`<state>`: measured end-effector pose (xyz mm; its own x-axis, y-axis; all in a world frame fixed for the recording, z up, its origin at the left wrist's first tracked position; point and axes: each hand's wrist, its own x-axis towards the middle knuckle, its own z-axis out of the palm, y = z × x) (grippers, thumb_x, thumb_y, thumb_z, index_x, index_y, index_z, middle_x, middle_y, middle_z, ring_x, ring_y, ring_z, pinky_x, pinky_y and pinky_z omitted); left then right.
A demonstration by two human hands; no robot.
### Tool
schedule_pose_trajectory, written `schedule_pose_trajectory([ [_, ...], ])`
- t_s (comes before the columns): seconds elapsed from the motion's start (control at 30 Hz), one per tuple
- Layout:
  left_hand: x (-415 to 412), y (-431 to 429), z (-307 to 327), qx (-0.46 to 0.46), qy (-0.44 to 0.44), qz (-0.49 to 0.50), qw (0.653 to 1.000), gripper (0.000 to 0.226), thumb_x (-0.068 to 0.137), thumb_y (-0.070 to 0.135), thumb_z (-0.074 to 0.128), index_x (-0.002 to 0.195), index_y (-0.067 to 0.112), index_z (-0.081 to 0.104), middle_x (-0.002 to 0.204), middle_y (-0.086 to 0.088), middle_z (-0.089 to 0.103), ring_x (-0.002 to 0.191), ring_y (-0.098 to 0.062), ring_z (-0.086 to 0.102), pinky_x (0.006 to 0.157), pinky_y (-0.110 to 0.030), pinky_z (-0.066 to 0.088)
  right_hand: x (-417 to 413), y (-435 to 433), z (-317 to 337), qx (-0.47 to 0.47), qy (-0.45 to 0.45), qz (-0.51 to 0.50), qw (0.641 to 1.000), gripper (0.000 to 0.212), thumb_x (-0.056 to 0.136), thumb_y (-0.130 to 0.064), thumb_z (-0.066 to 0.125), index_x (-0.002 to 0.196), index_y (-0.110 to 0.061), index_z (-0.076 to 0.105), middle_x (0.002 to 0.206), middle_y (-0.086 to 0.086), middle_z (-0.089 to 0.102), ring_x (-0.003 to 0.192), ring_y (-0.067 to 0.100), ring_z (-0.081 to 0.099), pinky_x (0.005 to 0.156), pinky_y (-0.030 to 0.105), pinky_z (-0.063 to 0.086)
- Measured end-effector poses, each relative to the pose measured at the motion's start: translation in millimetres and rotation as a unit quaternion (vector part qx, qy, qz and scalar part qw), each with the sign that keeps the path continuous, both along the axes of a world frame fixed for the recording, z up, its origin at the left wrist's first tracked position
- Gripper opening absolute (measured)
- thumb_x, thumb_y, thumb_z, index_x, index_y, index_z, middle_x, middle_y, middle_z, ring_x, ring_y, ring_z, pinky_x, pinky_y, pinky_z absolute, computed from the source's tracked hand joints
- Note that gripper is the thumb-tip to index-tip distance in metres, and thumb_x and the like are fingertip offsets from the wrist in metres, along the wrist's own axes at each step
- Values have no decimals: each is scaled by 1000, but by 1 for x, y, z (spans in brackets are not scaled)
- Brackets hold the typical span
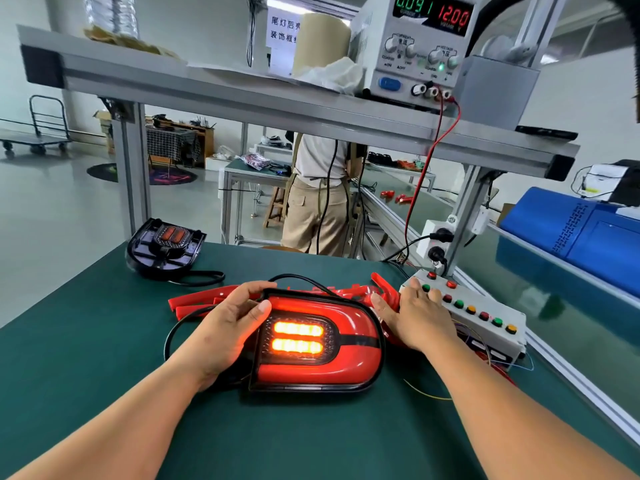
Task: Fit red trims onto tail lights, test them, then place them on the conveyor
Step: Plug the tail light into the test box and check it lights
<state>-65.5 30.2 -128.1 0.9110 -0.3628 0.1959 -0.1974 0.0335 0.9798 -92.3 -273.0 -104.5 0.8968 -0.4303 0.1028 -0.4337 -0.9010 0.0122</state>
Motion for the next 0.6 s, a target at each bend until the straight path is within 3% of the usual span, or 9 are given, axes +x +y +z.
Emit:
schedule_pose_trajectory([
  [0.27,2,-1,-3,-19,-4,-14,1000,26,95,28,53,109,46,66,115,-22,63,111,-32,63,103,-52,47,-3,-2,-10,22,-26,-19,999,103,82,-82,8,152,-8,23,165,10,3,148,36,13,116,47,22],
  [0.47,3,0,-4,-31,3,-22,999,26,86,38,56,110,44,65,115,-24,62,112,-35,62,104,-52,46,-6,-7,-8,47,-42,-75,995,110,78,-84,6,152,-5,22,163,16,6,147,38,10,116,48,24],
  [0.6,5,-2,-6,-56,21,-28,998,26,94,24,54,106,42,68,112,-24,65,98,-24,69,90,-41,56,-7,-9,-7,52,-31,-74,995,107,80,-83,8,153,-5,21,163,16,9,148,38,10,117,48,21],
])
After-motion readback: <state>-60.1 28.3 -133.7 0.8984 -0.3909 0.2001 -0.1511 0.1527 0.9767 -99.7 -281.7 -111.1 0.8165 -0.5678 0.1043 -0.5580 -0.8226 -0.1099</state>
